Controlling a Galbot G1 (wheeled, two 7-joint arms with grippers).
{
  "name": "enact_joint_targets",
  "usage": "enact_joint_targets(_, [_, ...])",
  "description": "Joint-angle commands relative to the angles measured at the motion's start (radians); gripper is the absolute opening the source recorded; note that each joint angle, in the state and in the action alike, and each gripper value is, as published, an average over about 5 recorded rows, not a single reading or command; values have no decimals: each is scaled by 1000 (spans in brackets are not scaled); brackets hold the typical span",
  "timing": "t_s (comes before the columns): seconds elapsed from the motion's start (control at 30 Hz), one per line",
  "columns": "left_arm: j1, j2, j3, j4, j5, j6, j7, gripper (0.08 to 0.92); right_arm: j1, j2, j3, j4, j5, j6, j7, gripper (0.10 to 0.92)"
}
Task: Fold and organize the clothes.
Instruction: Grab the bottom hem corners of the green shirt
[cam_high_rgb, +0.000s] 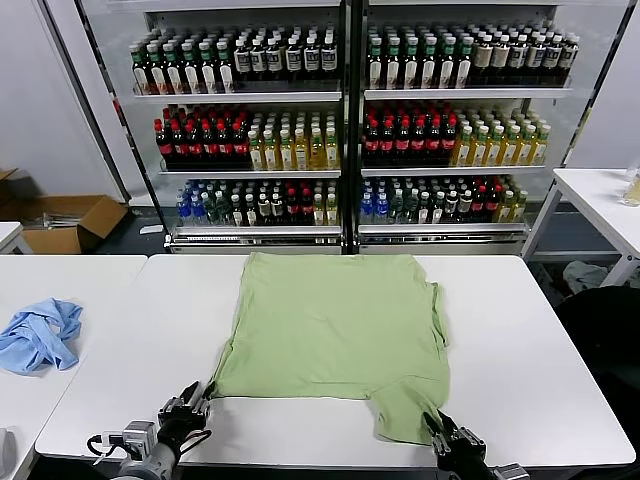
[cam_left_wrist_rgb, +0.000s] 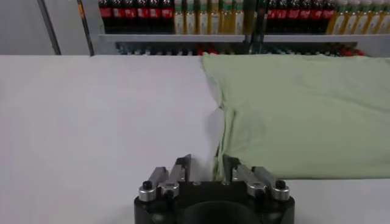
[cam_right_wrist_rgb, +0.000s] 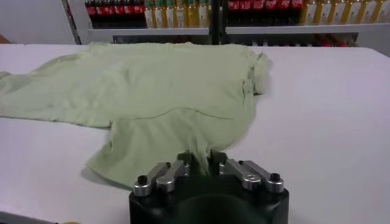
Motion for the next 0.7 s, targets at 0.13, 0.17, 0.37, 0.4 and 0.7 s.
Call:
enact_joint_targets(0.13, [2,-18,16,-2,5,-22,8,188,1,0,2,-4,12,-7,2,109])
enact_joint_targets(0.17, [2,-19,16,-6,4,-30,9,162,1,0,4,-3,13,-8,1,109])
enact_joint_targets(0.37, [35,-2,-9,-88,-16,-51,6,83,-19,-12,56,42,51,-27,-11,109])
enact_joint_targets(0.4, [50,6,-18,-113,-25,-50,5,83,-27,-16,75,59,63,-35,-15,109])
enact_joint_targets(0.7, [247,66,-88,-278,-82,-22,-19,83,-141,-44,210,180,93,-129,-99,109])
